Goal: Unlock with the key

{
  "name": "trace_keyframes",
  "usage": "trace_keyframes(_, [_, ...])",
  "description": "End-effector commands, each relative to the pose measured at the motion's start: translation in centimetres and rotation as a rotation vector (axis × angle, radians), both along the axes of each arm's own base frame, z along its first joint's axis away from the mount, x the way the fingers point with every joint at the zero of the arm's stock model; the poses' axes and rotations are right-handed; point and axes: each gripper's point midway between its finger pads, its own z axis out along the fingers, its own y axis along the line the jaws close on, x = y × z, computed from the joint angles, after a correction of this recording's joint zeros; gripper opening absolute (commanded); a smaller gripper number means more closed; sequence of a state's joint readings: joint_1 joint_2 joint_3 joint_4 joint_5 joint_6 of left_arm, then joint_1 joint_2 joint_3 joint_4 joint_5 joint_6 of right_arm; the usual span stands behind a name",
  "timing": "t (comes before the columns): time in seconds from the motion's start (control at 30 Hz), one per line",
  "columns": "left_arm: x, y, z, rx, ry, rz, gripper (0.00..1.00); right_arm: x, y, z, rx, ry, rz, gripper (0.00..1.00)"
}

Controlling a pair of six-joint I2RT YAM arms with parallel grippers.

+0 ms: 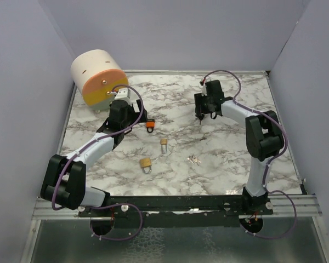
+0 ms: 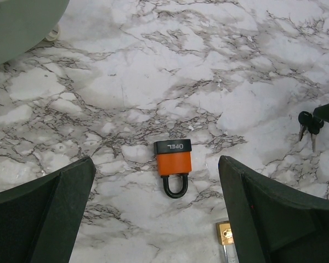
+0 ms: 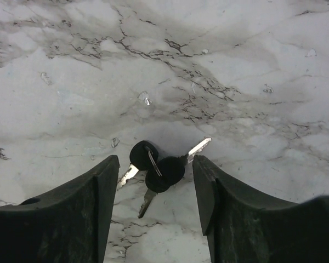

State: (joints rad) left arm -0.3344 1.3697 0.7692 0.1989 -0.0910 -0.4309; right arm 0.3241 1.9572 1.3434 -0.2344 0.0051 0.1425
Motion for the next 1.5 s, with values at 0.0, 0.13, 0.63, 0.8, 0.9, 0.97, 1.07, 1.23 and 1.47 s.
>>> trace_keyframes(0.0, [0.6,-0.2,1.5,0.004,-0.040,-0.004,0.99,1.2,0.3,0.0,-0.026,0.001,0.031,0.54])
trace_keyframes(0.13, [0.7,-0.3,1.5,0.010,-0.038,-0.009,0.99,1.2,0.4,-0.5,-0.025,0.015,0.038,0.49])
trace_keyframes(0.63, [0.4,-0.5,0.9,-0.004,-0.021,-0.019,0.99,0.4,0.8,-3.0,-0.028,0.077,0.073,0.34])
trace_keyframes(0.8, [0.2,-0.5,0.4,-0.003,-0.011,-0.018,0.99,0.4,0.9,-3.9,-0.026,0.097,0.080,0.18])
trace_keyframes(0.9, [0.2,-0.5,0.5,-0.002,-0.014,-0.020,0.99,0.3,0.9,-4.1,-0.031,0.106,0.079,0.01])
trace_keyframes(0.97, [0.2,-0.5,0.6,0.000,-0.015,-0.021,0.99,0.2,0.7,-4.0,-0.036,0.108,0.072,0.01])
trace_keyframes(1.07, [0.4,-0.6,0.7,-0.004,-0.015,-0.025,0.99,0.2,0.7,-2.9,-0.023,0.078,0.066,0.01])
trace_keyframes(1.23, [0.7,-3.0,2.0,-0.056,-0.062,-0.114,0.99,0.3,1.7,2.0,0.061,-0.049,0.090,0.01])
trace_keyframes(1.47, [0.4,-9.3,3.1,-0.152,-0.114,-0.320,0.99,-1.1,3.4,7.3,0.194,-0.143,0.147,0.01])
